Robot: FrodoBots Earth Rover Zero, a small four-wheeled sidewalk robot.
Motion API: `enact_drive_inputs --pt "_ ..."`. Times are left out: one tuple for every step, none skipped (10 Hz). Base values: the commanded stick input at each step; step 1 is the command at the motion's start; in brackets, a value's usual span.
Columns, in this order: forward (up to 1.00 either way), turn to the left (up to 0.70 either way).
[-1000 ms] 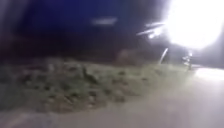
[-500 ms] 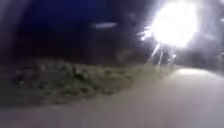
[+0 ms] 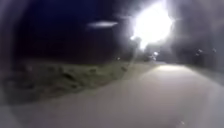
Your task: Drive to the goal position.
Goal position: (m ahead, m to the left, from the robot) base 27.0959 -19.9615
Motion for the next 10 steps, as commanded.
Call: enact_drive_inputs --pt "0.0 0.0" --pt "0.0 0.0" --pt "0.14 -0.02" --pt "1.0 -0.39" --pt "1.0 -0.4" --pt "0.98 -0.39" --pt "0.98 -0.39" --pt "0.98 -0.39" --pt "0.98 -0.39" --pt "0.98 -0.39"
